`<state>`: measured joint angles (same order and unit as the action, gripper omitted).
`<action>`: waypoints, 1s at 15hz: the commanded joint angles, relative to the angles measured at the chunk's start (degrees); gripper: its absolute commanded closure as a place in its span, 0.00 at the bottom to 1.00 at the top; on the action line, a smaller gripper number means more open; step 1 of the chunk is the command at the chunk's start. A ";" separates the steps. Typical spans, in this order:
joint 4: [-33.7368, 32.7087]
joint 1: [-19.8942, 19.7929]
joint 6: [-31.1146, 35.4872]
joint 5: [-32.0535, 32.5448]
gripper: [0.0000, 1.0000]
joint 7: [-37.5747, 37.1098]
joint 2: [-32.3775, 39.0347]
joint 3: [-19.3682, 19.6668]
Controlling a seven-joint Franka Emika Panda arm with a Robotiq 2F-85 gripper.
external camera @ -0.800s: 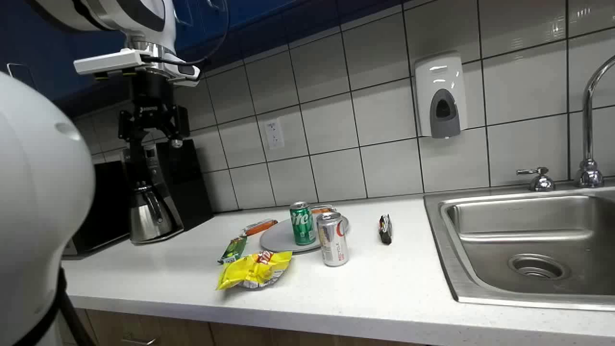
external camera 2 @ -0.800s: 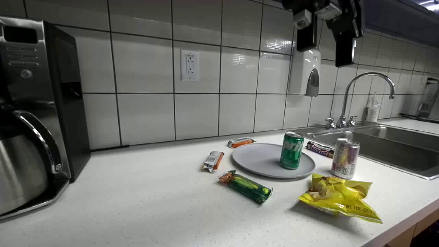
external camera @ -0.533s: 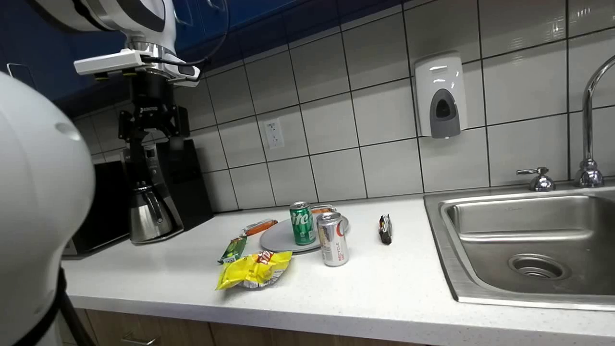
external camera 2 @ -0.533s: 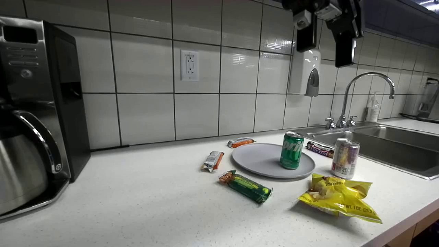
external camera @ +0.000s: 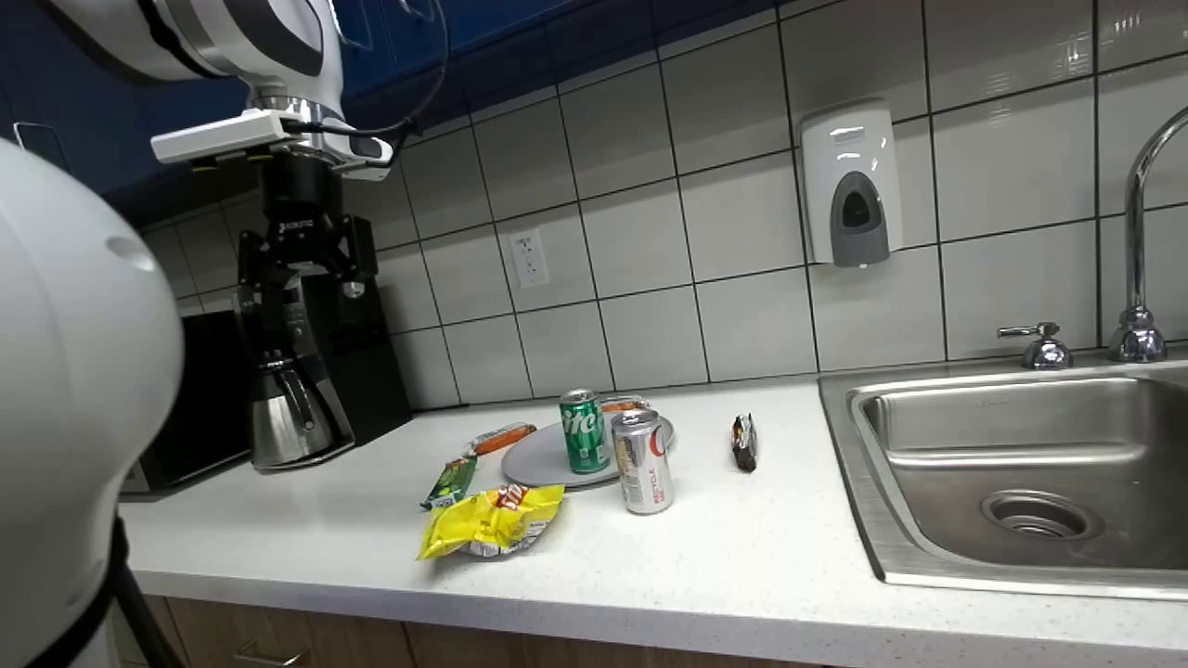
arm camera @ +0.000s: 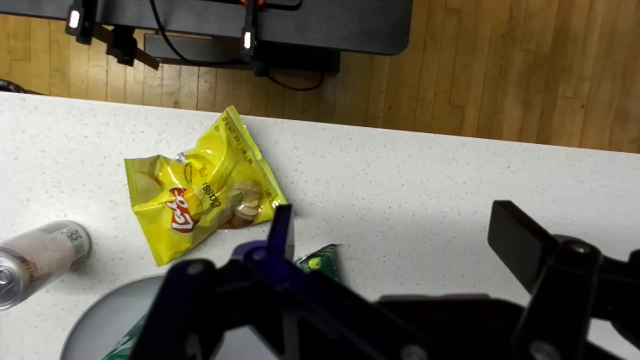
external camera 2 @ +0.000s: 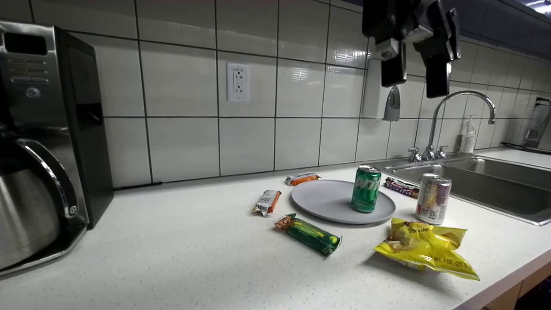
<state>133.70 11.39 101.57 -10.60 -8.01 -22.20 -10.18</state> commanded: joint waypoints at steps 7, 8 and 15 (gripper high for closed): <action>5.95 -2.24 13.20 8.45 0.00 0.06 1.67 0.20; 6.26 -2.73 14.43 9.04 0.00 -0.19 2.14 0.36; 6.60 -6.97 22.54 14.19 0.00 -1.45 6.89 2.65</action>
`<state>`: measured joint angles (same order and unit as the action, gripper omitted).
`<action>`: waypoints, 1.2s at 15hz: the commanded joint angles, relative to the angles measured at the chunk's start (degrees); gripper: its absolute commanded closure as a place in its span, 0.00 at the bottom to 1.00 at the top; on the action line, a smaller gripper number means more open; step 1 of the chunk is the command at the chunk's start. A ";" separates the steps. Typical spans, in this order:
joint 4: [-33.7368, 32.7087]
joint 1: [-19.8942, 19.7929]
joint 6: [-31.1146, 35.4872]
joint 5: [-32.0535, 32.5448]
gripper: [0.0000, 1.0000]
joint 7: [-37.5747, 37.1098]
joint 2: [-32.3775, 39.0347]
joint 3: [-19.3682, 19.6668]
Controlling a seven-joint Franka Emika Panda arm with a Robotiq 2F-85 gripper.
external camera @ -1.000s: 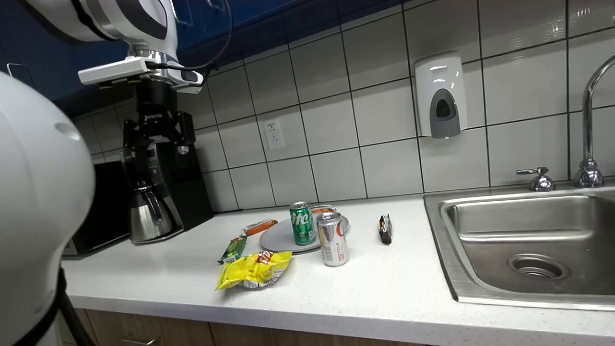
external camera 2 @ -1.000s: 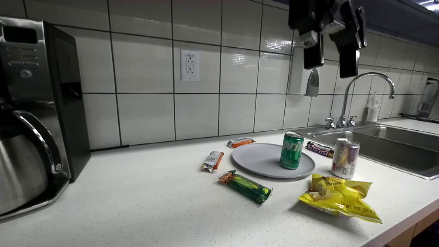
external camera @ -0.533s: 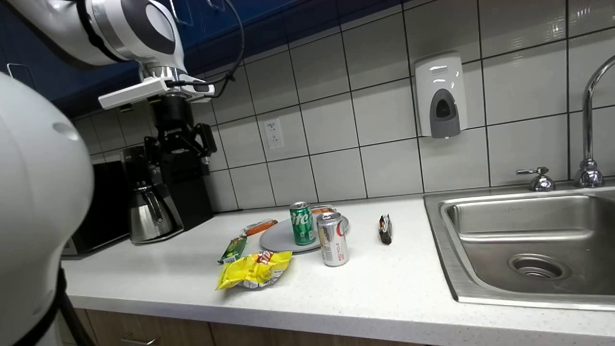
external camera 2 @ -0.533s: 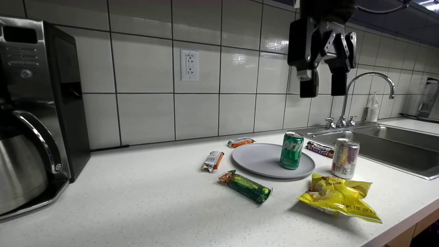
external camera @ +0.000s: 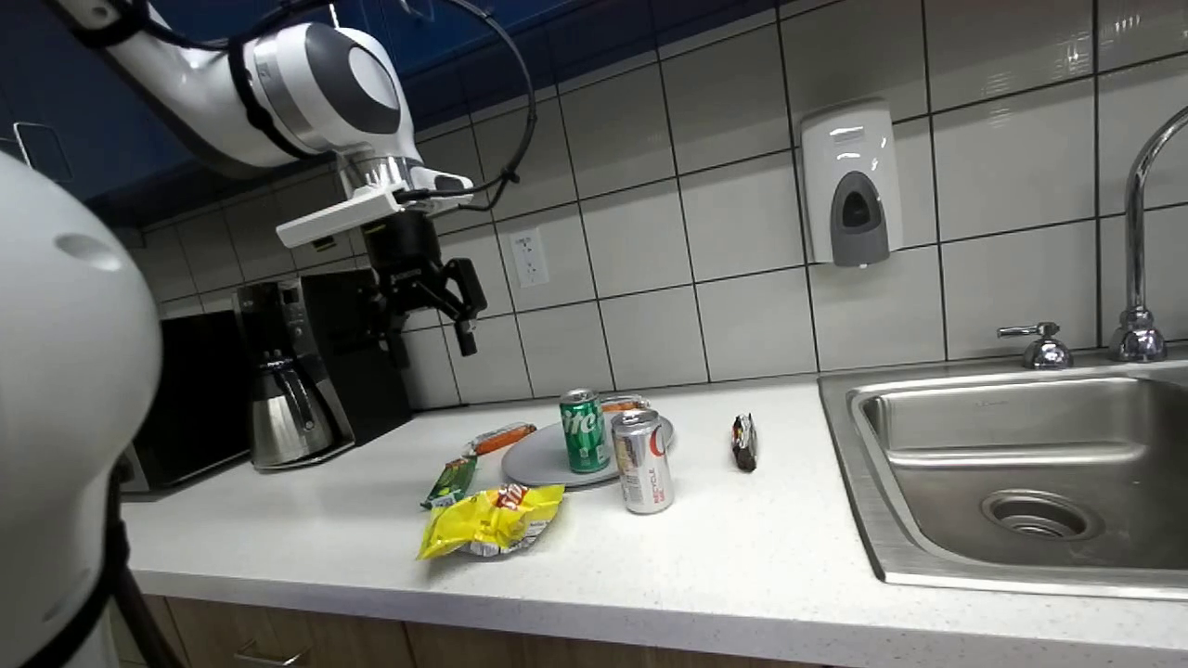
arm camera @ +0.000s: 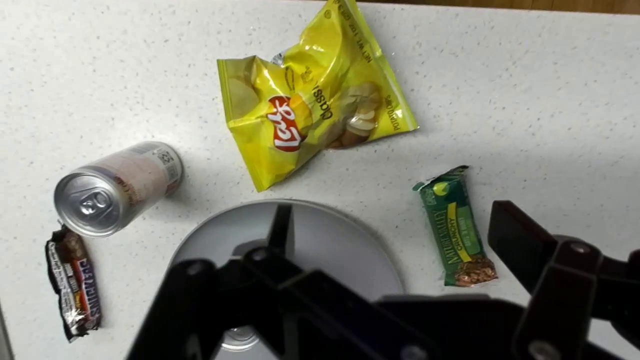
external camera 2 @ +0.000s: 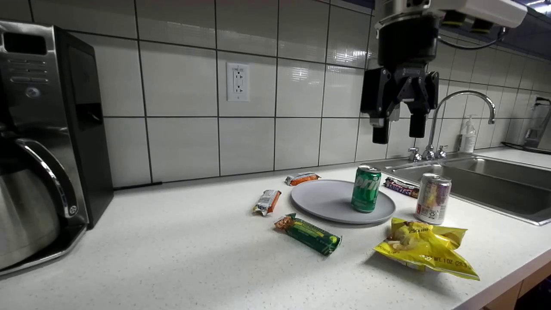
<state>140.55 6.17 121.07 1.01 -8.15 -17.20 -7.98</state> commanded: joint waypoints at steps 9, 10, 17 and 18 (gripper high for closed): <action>-3.03 -5.16 11.63 6.06 0.00 -1.73 11.10 4.35; -3.51 -5.34 12.24 5.83 0.00 -1.76 12.00 4.82; -6.94 -5.76 12.29 4.69 0.00 -2.21 15.85 7.14; -4.91 -5.47 13.29 4.68 0.00 -0.74 14.88 7.13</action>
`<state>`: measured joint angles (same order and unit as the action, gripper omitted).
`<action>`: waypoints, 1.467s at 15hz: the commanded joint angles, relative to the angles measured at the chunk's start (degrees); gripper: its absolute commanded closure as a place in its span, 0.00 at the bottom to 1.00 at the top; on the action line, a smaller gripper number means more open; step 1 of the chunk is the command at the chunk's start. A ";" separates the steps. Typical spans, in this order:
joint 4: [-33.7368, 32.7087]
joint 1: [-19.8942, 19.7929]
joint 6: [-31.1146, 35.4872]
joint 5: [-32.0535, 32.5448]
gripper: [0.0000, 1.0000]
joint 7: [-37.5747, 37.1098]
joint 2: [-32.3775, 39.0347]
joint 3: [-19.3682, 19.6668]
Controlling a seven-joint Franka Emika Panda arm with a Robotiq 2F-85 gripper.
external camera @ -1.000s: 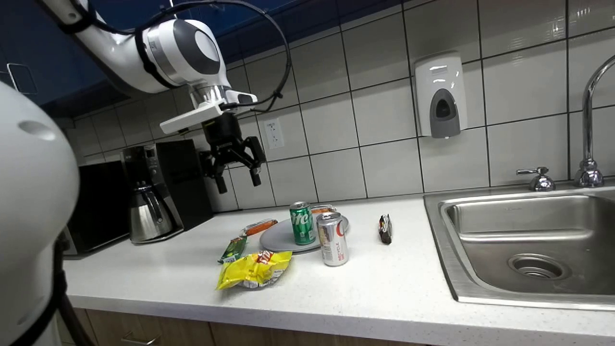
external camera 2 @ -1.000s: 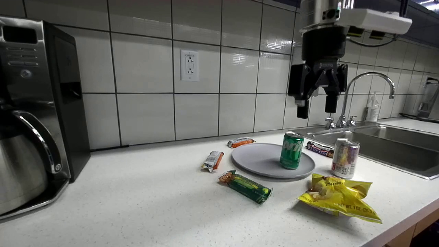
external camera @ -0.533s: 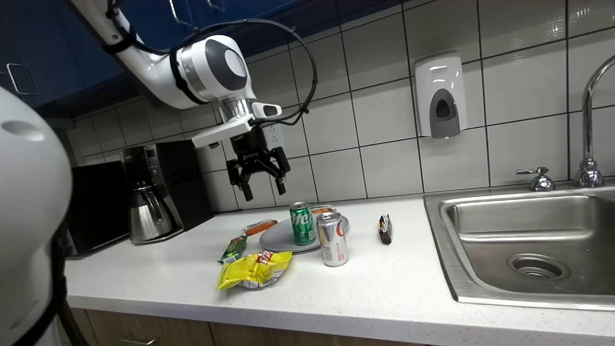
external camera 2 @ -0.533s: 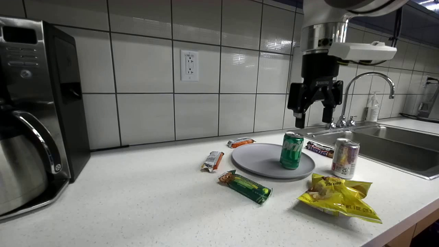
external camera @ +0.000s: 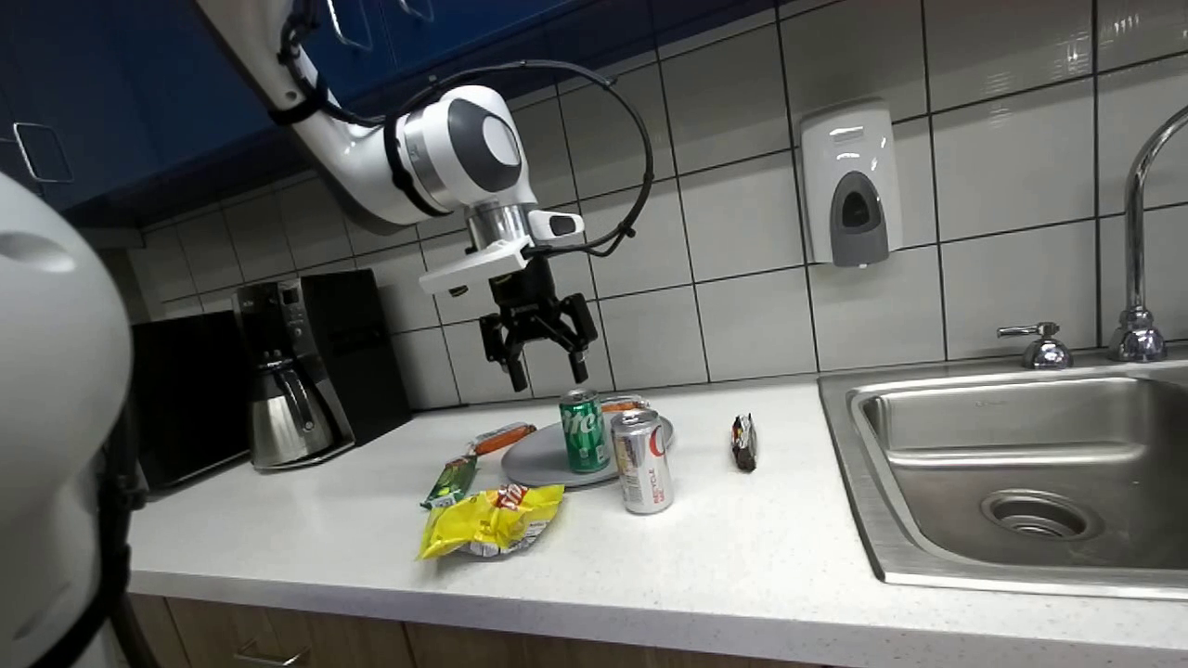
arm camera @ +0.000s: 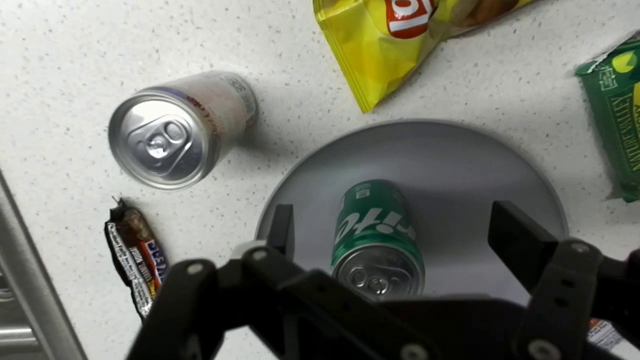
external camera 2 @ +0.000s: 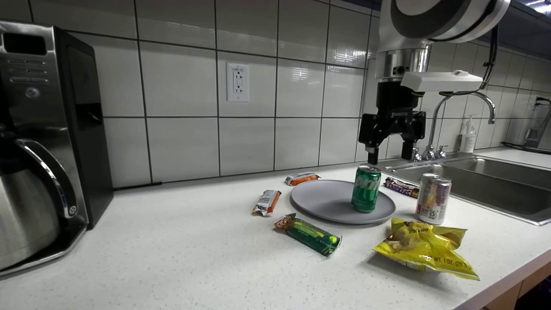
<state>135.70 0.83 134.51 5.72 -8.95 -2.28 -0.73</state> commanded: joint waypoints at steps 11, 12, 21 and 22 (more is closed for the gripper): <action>-1.01 -0.13 -0.18 -0.05 0.00 -0.11 0.64 0.06; -1.01 -0.13 -0.18 -0.05 0.00 -0.11 0.65 0.06; -2.29 0.17 5.80 0.13 0.00 0.04 7.36 0.25; -2.59 0.13 6.61 0.18 0.00 0.13 8.28 0.41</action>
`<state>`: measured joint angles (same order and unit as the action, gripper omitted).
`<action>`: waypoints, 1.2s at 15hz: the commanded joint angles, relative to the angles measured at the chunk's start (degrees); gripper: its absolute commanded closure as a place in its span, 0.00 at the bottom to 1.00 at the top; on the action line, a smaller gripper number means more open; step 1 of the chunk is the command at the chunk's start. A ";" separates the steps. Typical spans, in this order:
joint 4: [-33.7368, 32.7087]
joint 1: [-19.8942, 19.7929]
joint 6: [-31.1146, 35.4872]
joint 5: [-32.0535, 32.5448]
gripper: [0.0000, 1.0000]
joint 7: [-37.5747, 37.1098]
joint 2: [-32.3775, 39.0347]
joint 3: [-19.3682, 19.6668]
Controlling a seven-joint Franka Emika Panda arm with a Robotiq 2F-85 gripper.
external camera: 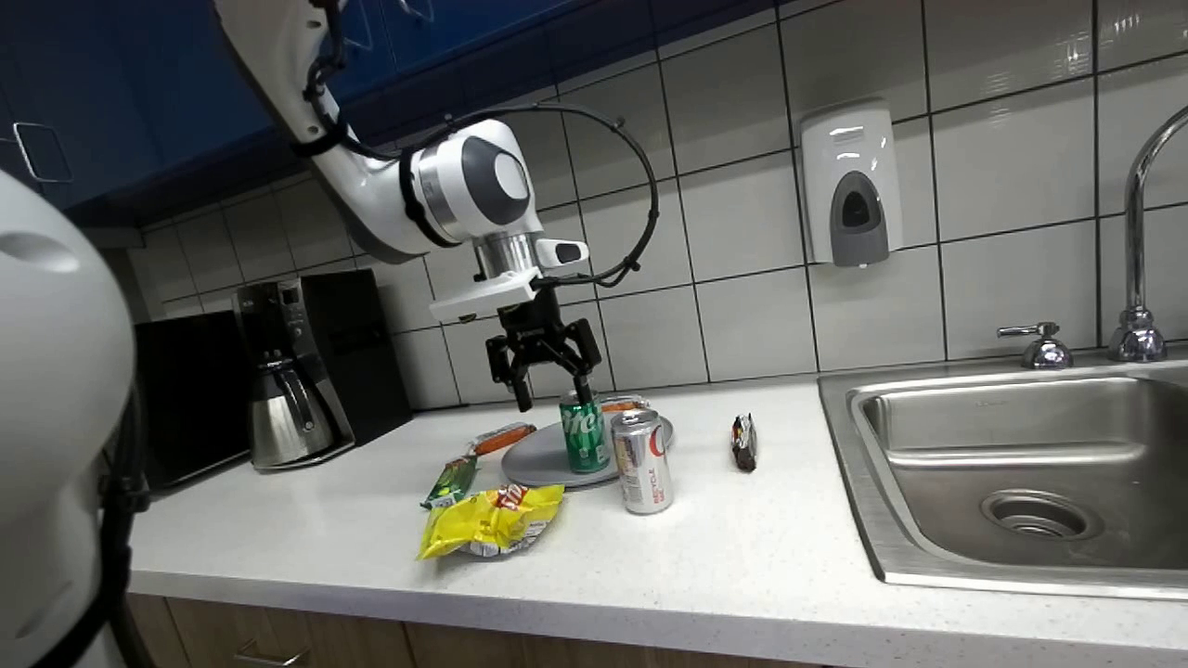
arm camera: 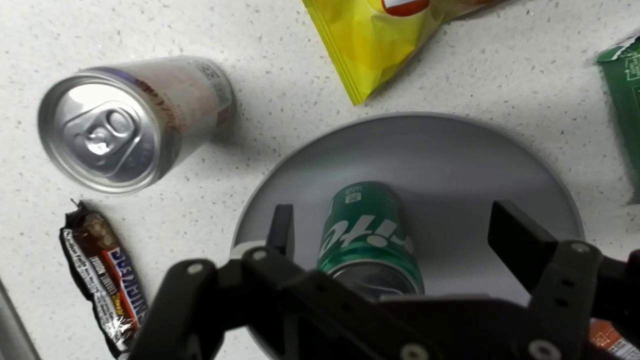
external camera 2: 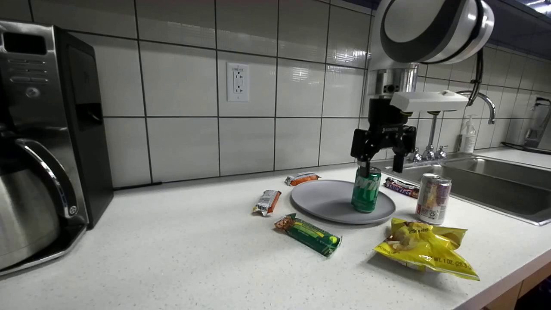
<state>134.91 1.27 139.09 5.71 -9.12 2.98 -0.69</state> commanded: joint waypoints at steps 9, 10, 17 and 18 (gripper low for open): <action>-6.74 -0.53 5.73 -1.11 0.00 2.40 10.90 1.46; -7.30 -0.53 5.86 -1.22 0.00 2.58 11.36 1.45; -9.11 -0.55 6.17 -1.79 0.44 4.80 12.61 1.13; -9.30 -0.53 5.99 -1.77 0.51 4.82 12.75 1.17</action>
<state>127.03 1.11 145.19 5.16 -6.41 14.90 0.74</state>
